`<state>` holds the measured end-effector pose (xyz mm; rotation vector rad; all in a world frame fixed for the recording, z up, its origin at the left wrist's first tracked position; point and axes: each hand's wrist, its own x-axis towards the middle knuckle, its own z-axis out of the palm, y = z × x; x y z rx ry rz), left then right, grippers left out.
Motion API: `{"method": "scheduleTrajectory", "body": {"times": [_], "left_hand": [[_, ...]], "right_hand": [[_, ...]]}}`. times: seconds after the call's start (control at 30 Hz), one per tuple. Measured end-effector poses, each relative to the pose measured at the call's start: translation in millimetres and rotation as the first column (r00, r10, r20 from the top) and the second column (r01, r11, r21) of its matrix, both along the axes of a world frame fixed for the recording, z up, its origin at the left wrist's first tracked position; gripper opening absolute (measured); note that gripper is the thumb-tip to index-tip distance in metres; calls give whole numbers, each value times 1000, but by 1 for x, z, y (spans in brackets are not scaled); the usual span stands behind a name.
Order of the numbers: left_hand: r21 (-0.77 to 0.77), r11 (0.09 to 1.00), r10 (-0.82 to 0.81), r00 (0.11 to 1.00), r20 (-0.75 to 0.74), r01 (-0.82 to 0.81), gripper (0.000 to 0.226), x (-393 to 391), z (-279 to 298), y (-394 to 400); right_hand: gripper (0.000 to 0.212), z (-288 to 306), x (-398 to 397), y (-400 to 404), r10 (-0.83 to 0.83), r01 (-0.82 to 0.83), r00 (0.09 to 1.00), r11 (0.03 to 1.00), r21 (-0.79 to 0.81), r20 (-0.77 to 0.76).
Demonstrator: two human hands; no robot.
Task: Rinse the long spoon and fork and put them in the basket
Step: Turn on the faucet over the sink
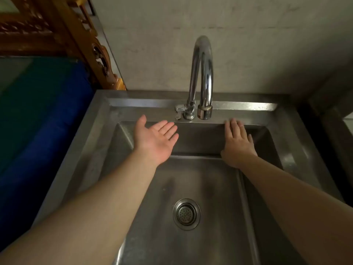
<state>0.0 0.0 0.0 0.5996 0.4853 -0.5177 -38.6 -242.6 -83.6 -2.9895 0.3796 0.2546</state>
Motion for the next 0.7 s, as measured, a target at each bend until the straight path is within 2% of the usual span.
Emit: {"method": "scheduleTrajectory", "body": {"times": [0.2,0.7], "left_hand": [[-182,980,80,997,11,-77,84,7,3,-6],[-295,945,145,989,-15,-143,87,14,19,-6]], "right_hand": [[100,-6,0,1,-5,5,1000,1000,-12,20],[97,-3,1,2,-16,16,1000,1000,8,-17]]}}
